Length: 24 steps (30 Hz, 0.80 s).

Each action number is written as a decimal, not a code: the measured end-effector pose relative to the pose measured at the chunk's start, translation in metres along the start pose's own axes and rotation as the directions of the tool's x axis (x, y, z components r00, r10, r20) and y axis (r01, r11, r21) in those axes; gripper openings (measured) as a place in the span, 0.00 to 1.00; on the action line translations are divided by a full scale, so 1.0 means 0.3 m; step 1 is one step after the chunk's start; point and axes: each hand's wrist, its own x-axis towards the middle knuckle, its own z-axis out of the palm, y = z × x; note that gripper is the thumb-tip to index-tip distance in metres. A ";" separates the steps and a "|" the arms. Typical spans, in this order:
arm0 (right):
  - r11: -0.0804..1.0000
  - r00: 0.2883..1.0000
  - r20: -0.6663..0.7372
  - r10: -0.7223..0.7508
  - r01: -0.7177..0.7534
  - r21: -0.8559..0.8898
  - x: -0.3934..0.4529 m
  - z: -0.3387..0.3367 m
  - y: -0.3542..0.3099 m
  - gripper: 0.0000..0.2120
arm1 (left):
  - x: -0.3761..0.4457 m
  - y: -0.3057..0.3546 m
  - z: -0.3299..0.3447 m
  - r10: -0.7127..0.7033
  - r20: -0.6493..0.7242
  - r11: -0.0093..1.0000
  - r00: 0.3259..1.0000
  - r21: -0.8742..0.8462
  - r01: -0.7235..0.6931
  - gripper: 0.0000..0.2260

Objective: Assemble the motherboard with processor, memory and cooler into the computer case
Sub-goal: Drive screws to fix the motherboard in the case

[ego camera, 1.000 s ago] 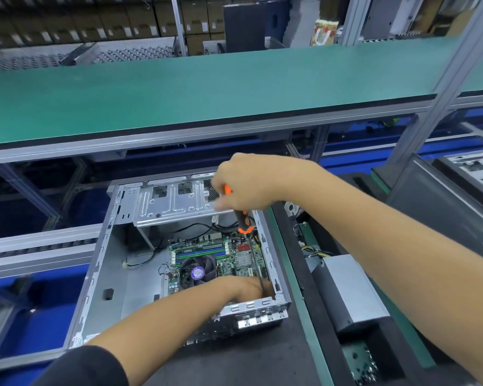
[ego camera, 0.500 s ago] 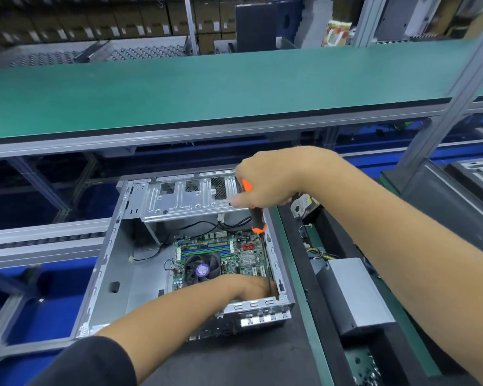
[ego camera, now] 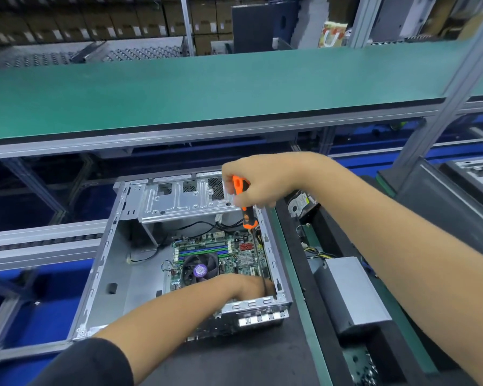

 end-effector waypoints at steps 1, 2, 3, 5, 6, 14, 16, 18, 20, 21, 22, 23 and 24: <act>0.995 0.997 0.072 -0.015 0.008 0.095 -0.011 -0.019 0.002 0.02 | 0.006 0.004 0.000 0.003 -0.002 1.000 1.000 -0.023 -0.003 0.17; 0.991 0.995 0.093 -0.037 0.024 0.133 -0.017 -0.029 0.002 0.03 | 0.002 0.010 -0.005 0.011 0.014 0.999 1.000 -0.040 -0.011 0.18; 0.993 0.997 0.057 -0.048 0.042 0.109 -0.018 -0.023 -0.001 0.03 | 0.008 0.011 -0.002 0.027 -0.001 0.997 1.000 -0.066 -0.027 0.20; 0.999 0.992 -0.121 -0.026 0.022 -0.033 -0.003 0.007 -0.002 0.14 | -0.002 0.016 -0.008 0.018 0.016 0.999 1.000 -0.042 -0.018 0.20; 0.999 0.981 -0.191 -0.009 -0.001 -0.053 0.002 0.026 -0.003 0.18 | -0.003 0.014 -0.006 0.011 0.024 0.999 1.000 -0.049 -0.010 0.20; 0.979 0.985 -0.171 0.009 0.026 0.203 0.019 0.050 0.012 0.10 | 0.011 0.002 -0.010 0.018 0.022 0.995 1.000 -0.096 -0.016 0.18; 0.968 0.963 -0.267 0.041 0.028 0.249 0.019 0.050 0.027 0.07 | 0.014 0.005 -0.010 0.033 -0.001 0.996 0.999 -0.078 -0.033 0.17; 0.967 0.930 -0.363 0.065 0.031 0.254 0.019 0.037 0.041 0.07 | 0.014 0.004 -0.007 0.044 -0.017 0.996 0.999 -0.081 -0.045 0.17; 0.969 0.891 -0.446 0.083 0.033 0.245 0.017 0.021 0.053 0.09 | 0.005 0.006 -0.008 0.043 -0.032 0.992 0.999 -0.119 -0.047 0.18; 0.968 0.870 -0.483 0.093 0.034 0.247 0.015 0.014 0.057 0.09 | 0.001 0.006 -0.011 0.042 -0.044 0.986 0.998 -0.159 -0.049 0.18; 0.967 0.849 -0.517 0.104 0.034 0.251 0.014 0.005 0.060 0.10 | -0.004 0.002 -0.013 0.031 -0.060 0.973 0.998 -0.225 -0.044 0.18; 0.967 0.831 -0.545 0.112 0.035 0.253 0.012 -0.004 0.063 0.10 | -0.016 0.001 -0.023 0.027 -0.079 0.952 0.997 -0.302 -0.050 0.17; 0.967 0.817 -0.565 0.118 0.034 0.251 0.009 -0.014 0.066 0.10 | -0.027 -0.005 -0.033 0.016 -0.098 0.921 0.995 -0.386 -0.053 0.15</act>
